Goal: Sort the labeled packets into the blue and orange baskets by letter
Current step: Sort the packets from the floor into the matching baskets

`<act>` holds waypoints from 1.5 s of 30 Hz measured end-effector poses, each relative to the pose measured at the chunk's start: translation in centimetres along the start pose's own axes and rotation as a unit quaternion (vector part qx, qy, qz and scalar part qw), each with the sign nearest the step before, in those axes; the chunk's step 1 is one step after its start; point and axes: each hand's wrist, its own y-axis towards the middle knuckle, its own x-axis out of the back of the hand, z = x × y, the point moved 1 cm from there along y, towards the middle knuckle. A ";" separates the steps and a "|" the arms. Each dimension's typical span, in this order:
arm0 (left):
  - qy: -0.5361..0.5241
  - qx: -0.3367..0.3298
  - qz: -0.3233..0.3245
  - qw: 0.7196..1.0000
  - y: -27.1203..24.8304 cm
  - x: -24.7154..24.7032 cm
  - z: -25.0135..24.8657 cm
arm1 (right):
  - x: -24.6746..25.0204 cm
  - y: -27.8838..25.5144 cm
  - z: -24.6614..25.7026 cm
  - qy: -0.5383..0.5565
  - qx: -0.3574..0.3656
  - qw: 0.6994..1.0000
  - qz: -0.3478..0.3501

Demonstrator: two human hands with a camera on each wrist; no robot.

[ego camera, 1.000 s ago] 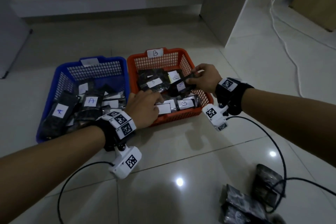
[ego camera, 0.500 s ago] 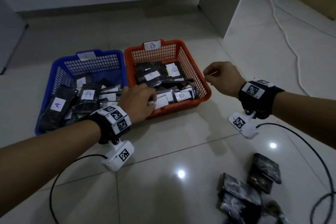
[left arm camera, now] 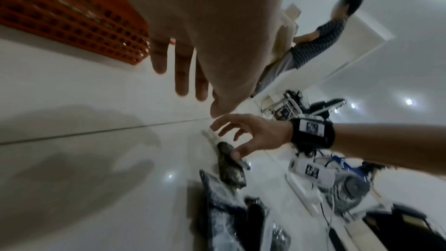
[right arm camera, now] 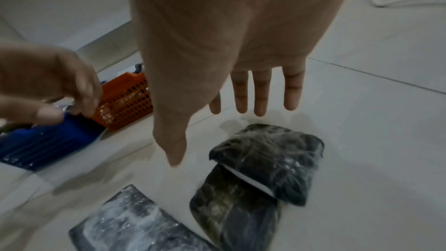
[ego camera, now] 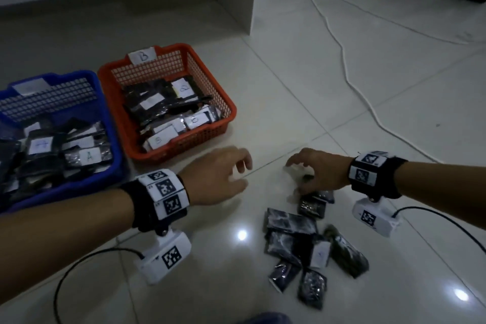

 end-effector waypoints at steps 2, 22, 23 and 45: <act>0.009 -0.004 0.098 0.995 0.7 -2.0 -0.8 | -0.6 -1.0 -1.0 -0.003 -0.009 1.000 0.014; -0.058 -0.044 0.128 0.989 0.4 -6.8 -0.4 | -0.2 -2.7 -0.2 0.404 -0.049 0.913 -0.041; -0.079 -0.027 0.112 0.990 0.1 -6.4 0.2 | -0.1 -2.6 0.0 0.420 -0.050 0.905 -0.037; -0.242 0.166 -0.292 0.911 -8.9 6.9 6.9 | 7.1 4.8 13.3 0.475 0.079 0.865 -0.141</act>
